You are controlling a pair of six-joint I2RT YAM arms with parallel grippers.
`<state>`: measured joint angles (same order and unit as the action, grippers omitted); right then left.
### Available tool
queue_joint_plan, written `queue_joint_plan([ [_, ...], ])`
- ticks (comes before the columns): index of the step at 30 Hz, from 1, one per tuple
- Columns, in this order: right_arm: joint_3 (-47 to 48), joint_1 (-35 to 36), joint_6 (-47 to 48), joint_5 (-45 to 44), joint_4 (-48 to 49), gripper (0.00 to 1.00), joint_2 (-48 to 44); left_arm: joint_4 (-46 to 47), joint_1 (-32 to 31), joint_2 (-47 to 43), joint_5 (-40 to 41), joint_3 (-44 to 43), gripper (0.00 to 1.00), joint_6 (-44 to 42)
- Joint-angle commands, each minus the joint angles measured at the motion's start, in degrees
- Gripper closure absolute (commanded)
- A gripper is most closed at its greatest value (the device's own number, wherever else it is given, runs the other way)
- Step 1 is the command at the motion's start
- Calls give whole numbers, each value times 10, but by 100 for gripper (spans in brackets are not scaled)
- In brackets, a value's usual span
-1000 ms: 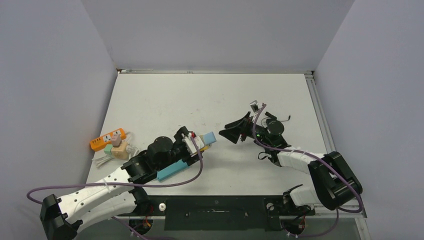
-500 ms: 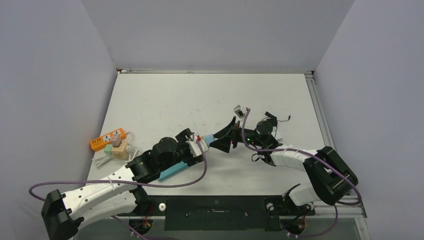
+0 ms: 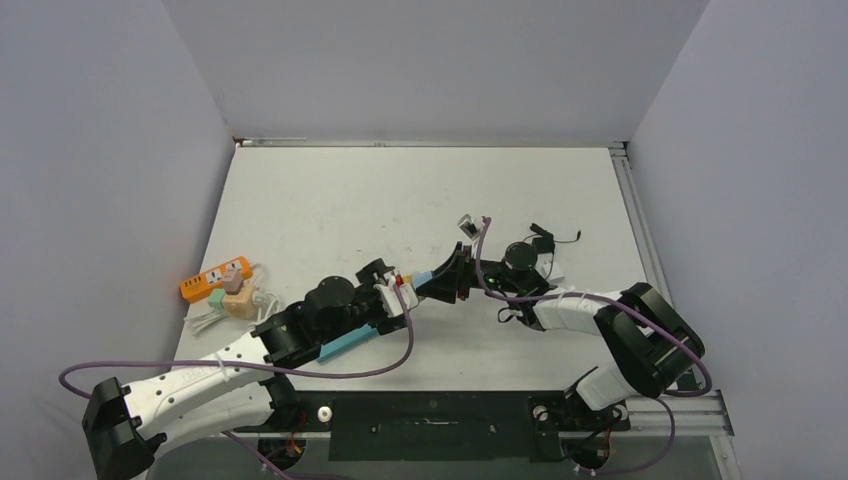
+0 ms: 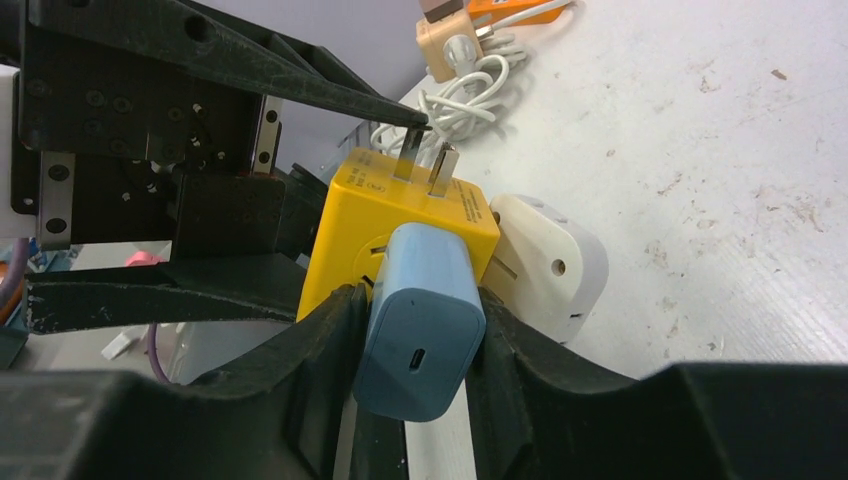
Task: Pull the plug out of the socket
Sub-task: Remove the plug from the socket.
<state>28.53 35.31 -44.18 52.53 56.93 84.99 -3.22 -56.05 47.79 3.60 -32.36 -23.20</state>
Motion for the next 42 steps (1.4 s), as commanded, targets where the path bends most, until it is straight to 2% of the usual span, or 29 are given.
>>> queue_joint_plan([
  [1, 22, 2, -21, 26, 68, 67, 13, 64, -9, -18, 3, -10, 100, -8],
  [4, 25, -4, -28, 30, 68, 77, 20, 69, -12, -24, 18, -6, 100, -9],
  [13, 25, -19, -49, 47, 88, 94, 23, 90, -22, -27, 51, 9, 100, -11],
  [15, 29, -18, -18, 27, 34, 95, 11, 76, -24, -10, 63, -3, 100, -10],
  [20, 73, 6, 126, -80, -210, 95, -40, 45, -24, 32, 75, -31, 100, -4],
  [24, 90, 14, 168, -125, -283, 95, -71, 47, -24, 41, 93, -32, 100, 3],
  [28, 90, 14, 165, -93, -274, 95, -71, 55, -24, 37, 87, -26, 100, 2],
  [34, 77, 13, 137, 41, -192, 95, -96, 71, -25, 11, 76, -7, 100, -11],
  [42, 78, 14, 128, 107, -172, 95, -116, 75, -31, 4, 62, 0, 100, -17],
])
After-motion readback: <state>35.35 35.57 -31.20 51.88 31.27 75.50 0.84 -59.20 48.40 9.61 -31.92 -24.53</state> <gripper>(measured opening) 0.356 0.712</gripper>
